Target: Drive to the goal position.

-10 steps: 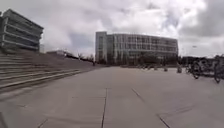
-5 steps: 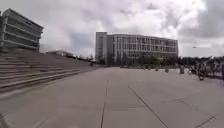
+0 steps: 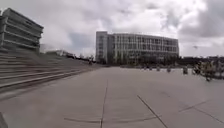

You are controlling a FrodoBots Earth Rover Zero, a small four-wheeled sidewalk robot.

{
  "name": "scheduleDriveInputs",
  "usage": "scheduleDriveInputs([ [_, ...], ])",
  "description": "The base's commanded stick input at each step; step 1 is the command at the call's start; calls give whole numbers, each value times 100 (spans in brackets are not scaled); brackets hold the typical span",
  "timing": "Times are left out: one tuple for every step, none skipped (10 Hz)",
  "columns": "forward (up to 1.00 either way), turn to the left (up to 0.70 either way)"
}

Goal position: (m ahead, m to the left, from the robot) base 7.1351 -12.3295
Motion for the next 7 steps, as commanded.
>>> scheduleDriveInputs([
  [70, -4],
  [70, -19],
  [70, -18],
  [70, 0],
  [70, -14],
  [70, -28],
  [70, -28],
])
